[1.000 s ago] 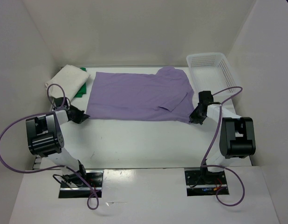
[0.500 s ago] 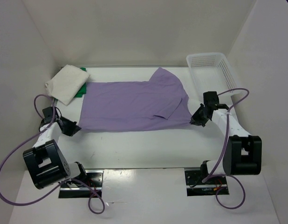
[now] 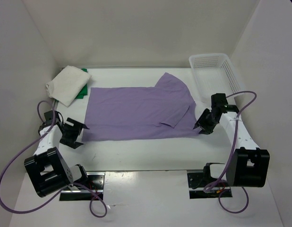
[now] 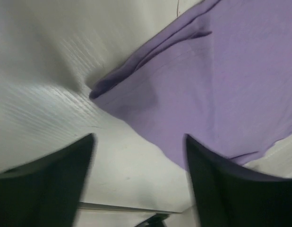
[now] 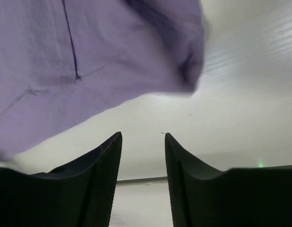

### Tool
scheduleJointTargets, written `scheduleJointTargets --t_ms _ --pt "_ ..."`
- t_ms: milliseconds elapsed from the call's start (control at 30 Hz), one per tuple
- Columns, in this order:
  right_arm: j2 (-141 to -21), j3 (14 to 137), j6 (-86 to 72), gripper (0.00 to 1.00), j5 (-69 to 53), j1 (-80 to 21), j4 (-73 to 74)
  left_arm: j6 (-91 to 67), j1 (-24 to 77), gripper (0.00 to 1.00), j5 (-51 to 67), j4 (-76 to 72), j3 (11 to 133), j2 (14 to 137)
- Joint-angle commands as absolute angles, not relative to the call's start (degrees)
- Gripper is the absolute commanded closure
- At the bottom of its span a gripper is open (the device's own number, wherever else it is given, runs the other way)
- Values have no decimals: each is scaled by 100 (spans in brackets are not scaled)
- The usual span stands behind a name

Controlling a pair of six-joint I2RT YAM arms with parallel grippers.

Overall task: Fold and stack the t-shirts
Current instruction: Fold the flattened tshirt in 1/3 of the way

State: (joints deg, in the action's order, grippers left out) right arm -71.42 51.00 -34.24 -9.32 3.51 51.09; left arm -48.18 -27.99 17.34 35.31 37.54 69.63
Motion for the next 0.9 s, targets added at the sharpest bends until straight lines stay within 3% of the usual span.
scheduleJointTargets --t_ms 0,100,200,233,300,333,367,467,533,667,867 --pt "-7154 5677 -2998 51 -775 299 5432 -4729 -2821 2 1732 3656 4209 6803" --pt "-7286 6134 -2831 46 -589 299 5432 -4465 -2821 0 1653 3656 4848 6926" --pt "-7488 6346 -2681 49 -937 299 5117 -4281 -2497 0 1818 3210 5054 7048" --pt "-7558 6346 -2681 63 -1175 90 4967 -4280 -2348 21 2089 2764 5054 7049" --pt "-7883 6259 -2794 84 -1728 -113 4388 -4455 -1725 49 2180 2183 4879 7101" --pt "-8006 6180 -2882 100 -1827 -245 4186 -4552 -1444 59 2058 2041 4817 7102" --pt "-8268 6040 -2979 100 -1933 -533 3775 -4692 -832 70 1944 1926 4738 7197" --pt "-8612 5644 -3426 100 -2188 -991 2669 -5008 337 78 1635 1645 4676 7531" --pt "-8797 5459 -3795 97 -2188 -1055 2278 -5211 806 78 1635 1310 4579 7804" --pt "-9105 5317 -3928 70 -1858 -1169 2030 -5414 1634 74 1688 950 4526 8129" --pt "-9325 5151 -3929 62 -1510 -1169 1899 -5414 1706 71 1485 809 4324 8332"
